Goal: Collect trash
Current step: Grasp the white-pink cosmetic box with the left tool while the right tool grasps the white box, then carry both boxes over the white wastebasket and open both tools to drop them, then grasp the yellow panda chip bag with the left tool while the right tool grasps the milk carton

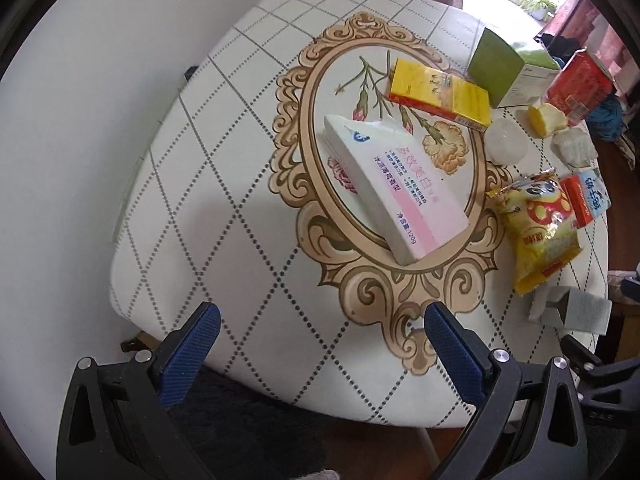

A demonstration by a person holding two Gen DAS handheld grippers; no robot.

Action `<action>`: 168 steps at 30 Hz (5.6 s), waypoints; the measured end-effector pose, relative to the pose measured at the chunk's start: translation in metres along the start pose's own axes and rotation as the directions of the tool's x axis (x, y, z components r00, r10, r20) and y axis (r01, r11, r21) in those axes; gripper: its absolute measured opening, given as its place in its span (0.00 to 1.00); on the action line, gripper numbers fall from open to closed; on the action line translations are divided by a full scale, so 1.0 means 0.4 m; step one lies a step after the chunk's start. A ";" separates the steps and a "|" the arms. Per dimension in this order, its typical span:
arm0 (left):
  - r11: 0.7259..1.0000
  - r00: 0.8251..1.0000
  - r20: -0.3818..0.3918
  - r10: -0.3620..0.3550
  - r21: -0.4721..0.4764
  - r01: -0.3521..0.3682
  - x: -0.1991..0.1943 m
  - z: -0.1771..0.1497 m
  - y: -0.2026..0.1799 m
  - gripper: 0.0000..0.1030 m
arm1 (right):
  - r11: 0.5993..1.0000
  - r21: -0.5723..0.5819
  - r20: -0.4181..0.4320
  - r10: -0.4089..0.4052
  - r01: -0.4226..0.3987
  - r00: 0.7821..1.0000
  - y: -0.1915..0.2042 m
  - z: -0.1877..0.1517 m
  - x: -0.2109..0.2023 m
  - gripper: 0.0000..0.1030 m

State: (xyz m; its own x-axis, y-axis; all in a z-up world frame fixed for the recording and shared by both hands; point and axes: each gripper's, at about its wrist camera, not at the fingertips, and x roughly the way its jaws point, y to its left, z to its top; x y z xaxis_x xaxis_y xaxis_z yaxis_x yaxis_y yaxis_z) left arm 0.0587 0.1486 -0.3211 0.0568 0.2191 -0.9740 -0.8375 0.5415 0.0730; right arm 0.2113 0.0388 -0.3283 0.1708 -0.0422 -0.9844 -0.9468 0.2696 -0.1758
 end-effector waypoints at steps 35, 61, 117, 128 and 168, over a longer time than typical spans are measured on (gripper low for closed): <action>0.977 0.993 -0.053 -0.101 0.181 0.109 0.048 -0.045 -0.131 0.46 | 0.611 0.681 0.176 0.397 -0.403 0.901 -0.134 -0.187 0.093 0.45; 0.969 0.997 0.042 -0.069 0.242 0.056 -0.017 -0.058 -0.187 0.43 | 0.748 0.568 0.202 0.278 -0.344 0.939 -0.037 -0.178 0.030 0.37; 0.730 0.933 -0.245 -0.263 0.582 0.359 0.089 0.042 -1.165 0.94 | 0.376 0.898 0.150 0.223 -0.227 0.963 -0.832 -0.606 0.388 0.93; 0.758 0.976 -0.028 -0.218 0.625 0.187 -0.057 0.005 -1.035 0.94 | 0.438 0.889 0.067 0.160 -0.132 0.985 -0.764 -0.629 0.260 0.95; 0.924 0.940 -0.113 -0.323 -0.252 0.288 0.089 0.143 -0.277 0.93 | 0.385 0.791 0.408 0.248 -0.476 0.879 -0.436 -0.175 -0.015 0.95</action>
State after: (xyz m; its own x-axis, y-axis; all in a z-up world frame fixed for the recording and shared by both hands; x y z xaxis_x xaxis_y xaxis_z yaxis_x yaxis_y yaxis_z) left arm 0.1845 0.1428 -0.3514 0.2626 -0.0610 -0.9630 -0.8947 0.3583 -0.2667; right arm 0.3565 -0.0752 -0.2920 0.0267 0.4225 -0.9059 -0.2303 0.8845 0.4058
